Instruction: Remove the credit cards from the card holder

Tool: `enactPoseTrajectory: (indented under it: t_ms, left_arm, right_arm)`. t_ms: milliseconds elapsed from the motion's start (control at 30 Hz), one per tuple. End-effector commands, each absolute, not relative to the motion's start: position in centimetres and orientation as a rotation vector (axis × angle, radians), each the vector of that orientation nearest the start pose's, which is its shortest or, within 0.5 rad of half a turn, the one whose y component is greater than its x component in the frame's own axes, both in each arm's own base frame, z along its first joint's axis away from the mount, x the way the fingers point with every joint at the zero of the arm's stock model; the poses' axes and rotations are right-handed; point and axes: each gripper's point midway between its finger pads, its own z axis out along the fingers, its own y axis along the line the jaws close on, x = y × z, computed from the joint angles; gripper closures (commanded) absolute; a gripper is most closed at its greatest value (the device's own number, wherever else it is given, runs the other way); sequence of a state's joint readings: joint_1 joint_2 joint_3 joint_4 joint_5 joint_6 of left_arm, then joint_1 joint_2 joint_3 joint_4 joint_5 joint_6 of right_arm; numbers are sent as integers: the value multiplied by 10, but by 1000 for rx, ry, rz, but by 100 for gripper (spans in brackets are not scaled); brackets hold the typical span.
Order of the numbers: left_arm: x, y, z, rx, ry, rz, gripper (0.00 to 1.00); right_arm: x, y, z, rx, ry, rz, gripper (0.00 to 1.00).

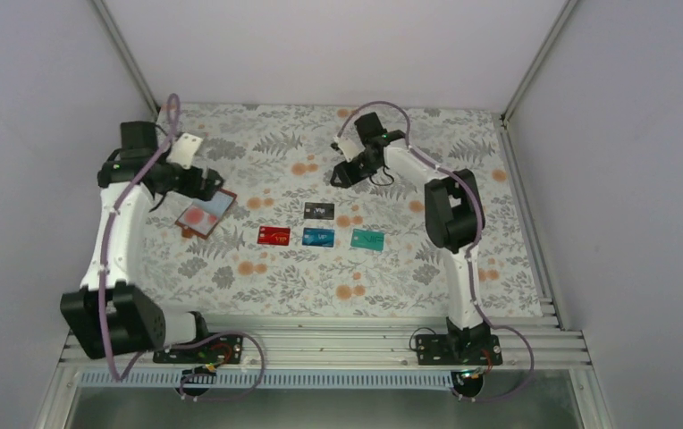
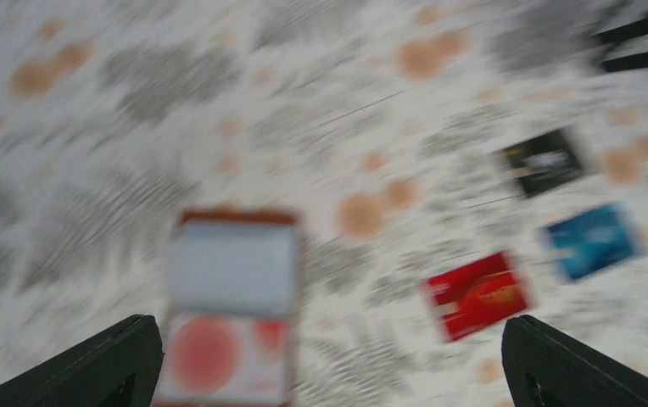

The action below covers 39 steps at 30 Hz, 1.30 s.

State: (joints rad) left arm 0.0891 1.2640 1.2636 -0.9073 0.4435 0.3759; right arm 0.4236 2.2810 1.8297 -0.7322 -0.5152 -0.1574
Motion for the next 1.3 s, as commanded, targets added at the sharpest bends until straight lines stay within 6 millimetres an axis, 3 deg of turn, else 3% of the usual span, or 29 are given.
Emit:
enactPoseTrajectory:
  t_ms: [0,67,167,367,533,767,1000,1267]
  left_arm:
    - [335,56,182,410,2565,-67,0]
    - [333,75,152,415,2671,-21,0]
    - [336,86,109,470,2753,5,0]
    - [358,124,70,529,2807,154,0]
    - [367,104,48,601,2791,-24,0]
    - [357,67,33,763,2728,-128,0]
    - [349,61,12,829,2770,-112,0]
    - [326,42,-4,945,2782,-157,0]
  right_arm:
    - [439,307,117,-936,2434,561,56]
    - [430,312,123,-964,2418,501,55]
    - [417,319,127,-1010,2400,451,54]
    - [394,328,125,-1080,2388,463,53]
    - [389,326,122,-1080,2393,458,52]
    - [383,328,125,-1096,2393,467,51]
    - [380,328,128,-1105,2390,463,50]
    - [373,331,124,-1123,2393,496,48]
